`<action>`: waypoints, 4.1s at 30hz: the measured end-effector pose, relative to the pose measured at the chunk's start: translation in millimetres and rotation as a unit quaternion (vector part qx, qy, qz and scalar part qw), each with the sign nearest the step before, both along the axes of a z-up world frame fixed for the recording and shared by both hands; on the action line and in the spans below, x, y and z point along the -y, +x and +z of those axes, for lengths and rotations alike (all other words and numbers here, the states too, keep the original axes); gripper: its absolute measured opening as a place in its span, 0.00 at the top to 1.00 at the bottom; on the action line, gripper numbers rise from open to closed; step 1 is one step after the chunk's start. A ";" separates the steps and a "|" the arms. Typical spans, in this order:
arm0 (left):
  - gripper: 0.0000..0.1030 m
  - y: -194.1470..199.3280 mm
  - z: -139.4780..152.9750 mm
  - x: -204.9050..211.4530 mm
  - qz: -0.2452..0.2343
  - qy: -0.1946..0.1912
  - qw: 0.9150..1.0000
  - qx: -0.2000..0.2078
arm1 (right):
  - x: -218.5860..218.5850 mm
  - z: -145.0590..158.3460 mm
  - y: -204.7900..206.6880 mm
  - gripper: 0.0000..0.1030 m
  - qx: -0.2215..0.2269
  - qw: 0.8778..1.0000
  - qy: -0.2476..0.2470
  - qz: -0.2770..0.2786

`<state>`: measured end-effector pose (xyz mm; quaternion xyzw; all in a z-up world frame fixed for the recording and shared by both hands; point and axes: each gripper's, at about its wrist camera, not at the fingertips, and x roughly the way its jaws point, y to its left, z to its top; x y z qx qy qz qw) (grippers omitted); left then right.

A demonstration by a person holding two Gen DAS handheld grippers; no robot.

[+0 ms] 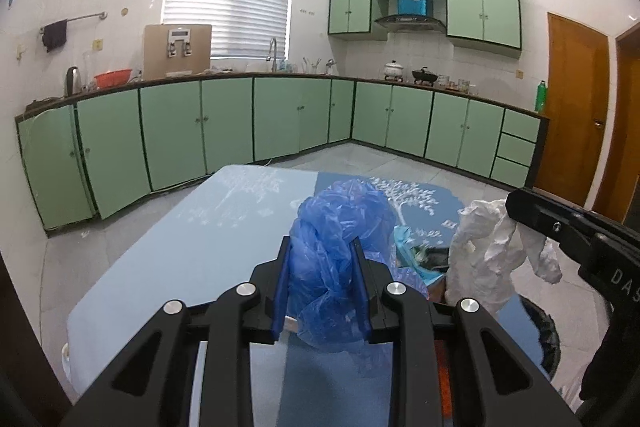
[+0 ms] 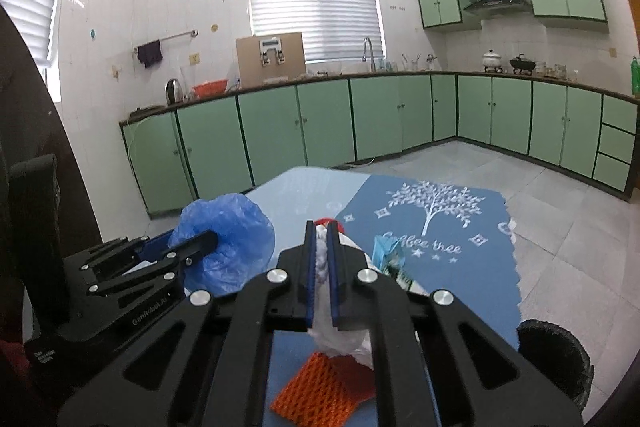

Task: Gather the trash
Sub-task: 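Grasp the white tissue with the right tool while the left tool holds the blue puff, then carry the blue puff and white tissue over the bin and release both, then return both tools to the table and approach the green-white milk carton with the right tool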

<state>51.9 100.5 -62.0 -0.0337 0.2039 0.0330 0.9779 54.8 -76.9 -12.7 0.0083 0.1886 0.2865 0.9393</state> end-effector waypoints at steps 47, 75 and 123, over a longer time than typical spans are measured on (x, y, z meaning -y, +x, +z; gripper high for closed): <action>0.74 81.0 -14.0 239.6 -0.254 -0.008 0.967 -0.021 | 249.8 -37.9 8.1 0.96 -0.012 0.960 -0.005 -0.280; 0.51 141.3 -92.5 311.5 -0.280 -0.006 0.952 -0.124 | 306.0 -136.6 68.3 0.81 -0.136 0.938 -0.016 -0.318; 0.18 70.0 -39.3 -9.1 0.041 0.031 0.997 -0.057 | 52.1 -80.7 80.5 0.08 -0.095 0.986 -0.011 -0.138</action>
